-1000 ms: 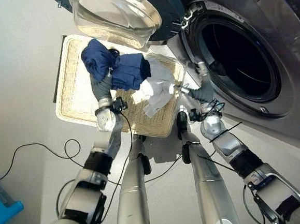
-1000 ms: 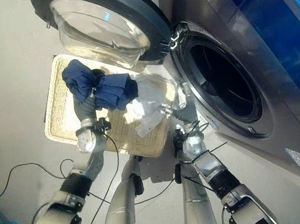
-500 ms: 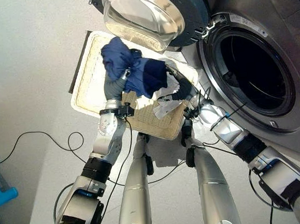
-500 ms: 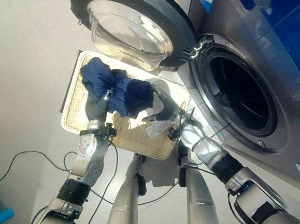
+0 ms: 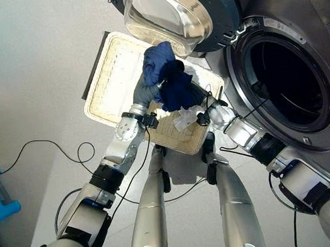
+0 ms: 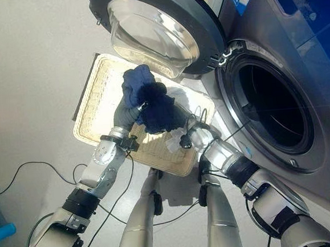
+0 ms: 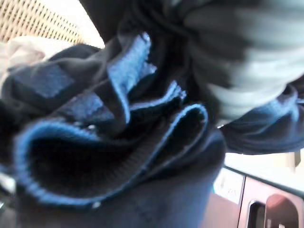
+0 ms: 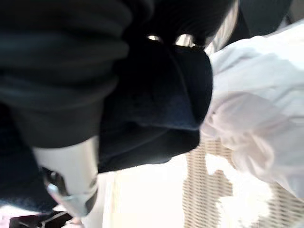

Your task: Put the clothes into the washing machine.

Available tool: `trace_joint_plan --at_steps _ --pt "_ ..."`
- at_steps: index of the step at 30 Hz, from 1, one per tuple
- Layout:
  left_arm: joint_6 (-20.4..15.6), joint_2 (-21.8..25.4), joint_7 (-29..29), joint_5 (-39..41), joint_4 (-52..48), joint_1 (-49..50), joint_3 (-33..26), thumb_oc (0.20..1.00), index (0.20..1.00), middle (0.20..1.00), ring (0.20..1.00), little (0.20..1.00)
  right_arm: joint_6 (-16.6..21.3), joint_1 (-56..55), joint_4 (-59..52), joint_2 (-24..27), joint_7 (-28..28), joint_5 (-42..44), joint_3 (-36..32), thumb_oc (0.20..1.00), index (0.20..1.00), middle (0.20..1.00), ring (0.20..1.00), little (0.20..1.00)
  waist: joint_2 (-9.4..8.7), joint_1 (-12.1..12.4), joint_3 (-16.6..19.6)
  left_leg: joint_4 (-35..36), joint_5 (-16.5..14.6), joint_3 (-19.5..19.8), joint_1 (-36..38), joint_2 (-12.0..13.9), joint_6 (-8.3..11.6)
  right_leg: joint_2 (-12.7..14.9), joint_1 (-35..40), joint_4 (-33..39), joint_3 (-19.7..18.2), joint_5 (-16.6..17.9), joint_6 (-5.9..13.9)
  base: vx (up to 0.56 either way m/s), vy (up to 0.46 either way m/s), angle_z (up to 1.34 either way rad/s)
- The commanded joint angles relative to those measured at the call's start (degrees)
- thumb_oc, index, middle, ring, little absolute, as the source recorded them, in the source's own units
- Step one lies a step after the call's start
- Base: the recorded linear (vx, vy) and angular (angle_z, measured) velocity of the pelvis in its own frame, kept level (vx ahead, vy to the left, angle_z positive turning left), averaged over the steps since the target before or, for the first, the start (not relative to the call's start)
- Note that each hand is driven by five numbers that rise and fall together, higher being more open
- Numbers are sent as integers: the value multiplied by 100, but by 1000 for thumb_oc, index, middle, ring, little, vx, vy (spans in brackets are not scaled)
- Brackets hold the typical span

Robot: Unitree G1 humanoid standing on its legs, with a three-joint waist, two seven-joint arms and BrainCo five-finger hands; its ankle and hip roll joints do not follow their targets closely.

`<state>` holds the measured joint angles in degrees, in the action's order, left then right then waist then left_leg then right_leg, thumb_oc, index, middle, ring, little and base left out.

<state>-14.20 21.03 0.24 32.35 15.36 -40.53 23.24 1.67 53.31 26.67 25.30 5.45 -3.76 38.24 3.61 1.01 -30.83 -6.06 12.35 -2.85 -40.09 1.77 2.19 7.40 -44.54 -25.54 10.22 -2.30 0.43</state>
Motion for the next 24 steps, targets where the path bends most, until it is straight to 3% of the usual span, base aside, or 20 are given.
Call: trace_joint_plan --at_steps 1,5,8,9,10,17,24 --pt "-265 -373 -396 70 -227 -422 211 200 200 200 200 200 -4 354 -101 -244 -240 111 130 1000 1000 1000 1000 1000 -12 156 103 -565 -741 -322 16 -597 -141 -101 218 821 346 694 460 0 0 0" --pt "-284 -489 -480 218 -303 -495 280 200 200 200 200 200 -396 407 235 -334 -340 234 294 1000 1000 1000 1000 1000 2 160 103 -527 -709 -322 17 -591 -131 -103 222 850 355 707 443 0 0 0" --pt "-295 -535 -501 237 -342 -528 307 200 200 200 200 200 -350 430 363 -385 -279 368 303 1000 1000 1000 1000 1000 17 165 103 -510 -692 -322 8 -587 -131 -107 207 847 357 718 435 0 0 0" --pt "-284 -562 -494 227 -350 -554 338 200 200 200 200 200 -277 439 401 -426 -145 486 278 821 821 821 821 821 25 165 103 -514 -689 -318 5 -589 -131 -108 193 828 357 718 432 0 0 0" --pt "-254 -582 -485 219 -353 -580 350 200 200 200 200 200 -184 467 438 -448 -22 507 234 200 200 200 200 200 27 164 103 -523 -690 -317 1 -593 -129 -114 187 819 354 719 428 0 0 0" --pt "-100 -607 -405 155 -316 -639 333 200 200 200 200 200 -30 498 342 -467 400 677 27 200 200 200 200 200 20 140 103 -491 -670 -314 15 -603 -123 -143 201 850 344 738 433 0 0 0" --pt "-31 -598 -235 58 -55 -548 340 200 200 200 200 200 504 322 204 -570 1066 1442 -505 200 200 200 200 200 27 72 103 -473 -672 -339 21 -582 -109 -174 185 860 312 745 434 -2 3 -1"
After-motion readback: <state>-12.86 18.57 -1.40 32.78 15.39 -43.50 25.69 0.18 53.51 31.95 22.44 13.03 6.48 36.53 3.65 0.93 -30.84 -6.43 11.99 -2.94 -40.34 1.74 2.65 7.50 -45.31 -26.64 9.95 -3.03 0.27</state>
